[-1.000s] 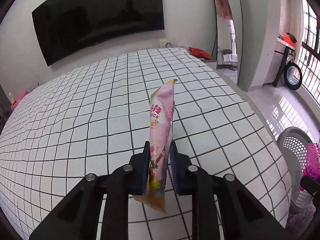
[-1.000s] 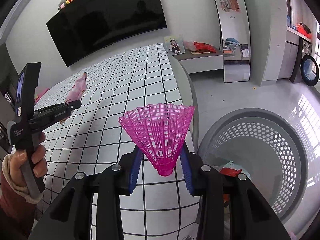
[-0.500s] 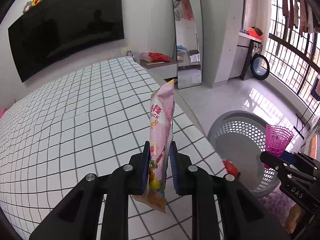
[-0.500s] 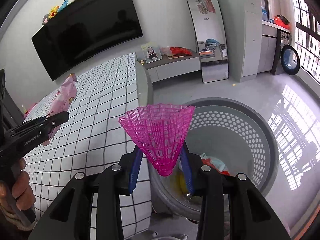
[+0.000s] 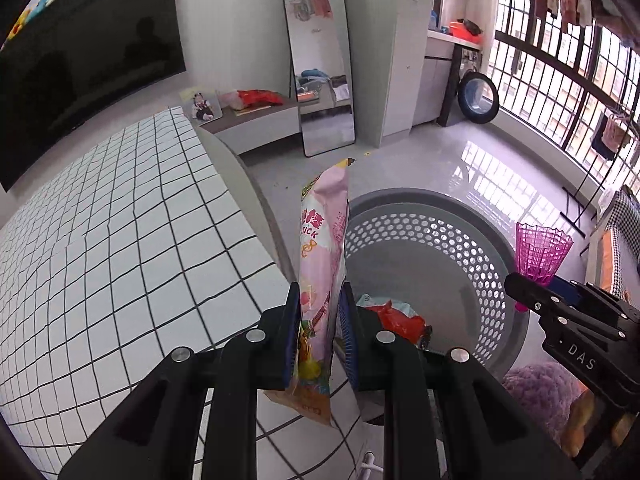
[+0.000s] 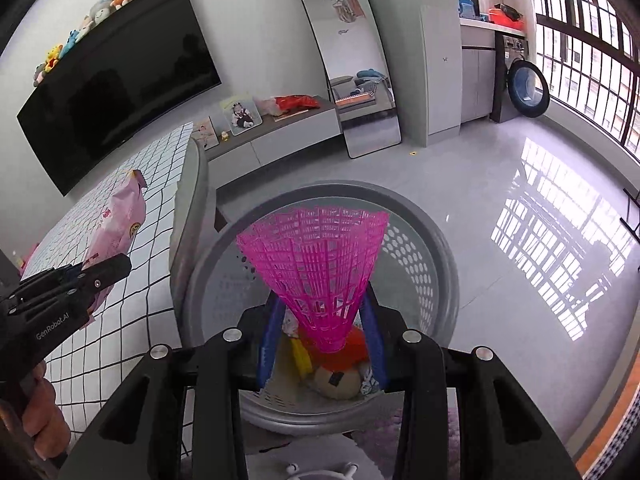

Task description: Collect trash

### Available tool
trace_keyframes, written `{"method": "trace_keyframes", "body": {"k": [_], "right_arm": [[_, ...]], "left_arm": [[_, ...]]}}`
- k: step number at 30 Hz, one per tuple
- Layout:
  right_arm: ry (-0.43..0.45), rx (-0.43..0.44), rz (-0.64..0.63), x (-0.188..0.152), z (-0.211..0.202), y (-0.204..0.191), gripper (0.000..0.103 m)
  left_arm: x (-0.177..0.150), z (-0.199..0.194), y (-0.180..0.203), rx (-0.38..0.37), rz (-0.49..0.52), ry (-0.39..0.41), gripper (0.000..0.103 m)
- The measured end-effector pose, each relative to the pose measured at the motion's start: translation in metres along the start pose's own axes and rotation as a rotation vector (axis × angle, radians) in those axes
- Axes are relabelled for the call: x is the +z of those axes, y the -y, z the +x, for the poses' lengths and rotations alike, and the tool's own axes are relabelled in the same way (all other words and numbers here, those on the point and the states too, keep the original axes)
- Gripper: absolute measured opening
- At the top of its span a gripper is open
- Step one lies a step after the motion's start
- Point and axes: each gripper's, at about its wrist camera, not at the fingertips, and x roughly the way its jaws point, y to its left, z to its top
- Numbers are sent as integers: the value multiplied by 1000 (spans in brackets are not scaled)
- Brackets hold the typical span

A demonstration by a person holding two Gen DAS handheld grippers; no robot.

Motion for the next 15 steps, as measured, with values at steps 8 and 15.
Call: {"method": "trace_keyframes", "body": {"k": [8, 15], "right_arm": [[-13, -11, 4, 3, 12, 12, 37], [12, -9, 3, 6, 8, 12, 57]], "left_arm": [[3, 19, 19, -16, 5, -42, 22], [6, 16, 25, 6, -7, -23, 42]]}}
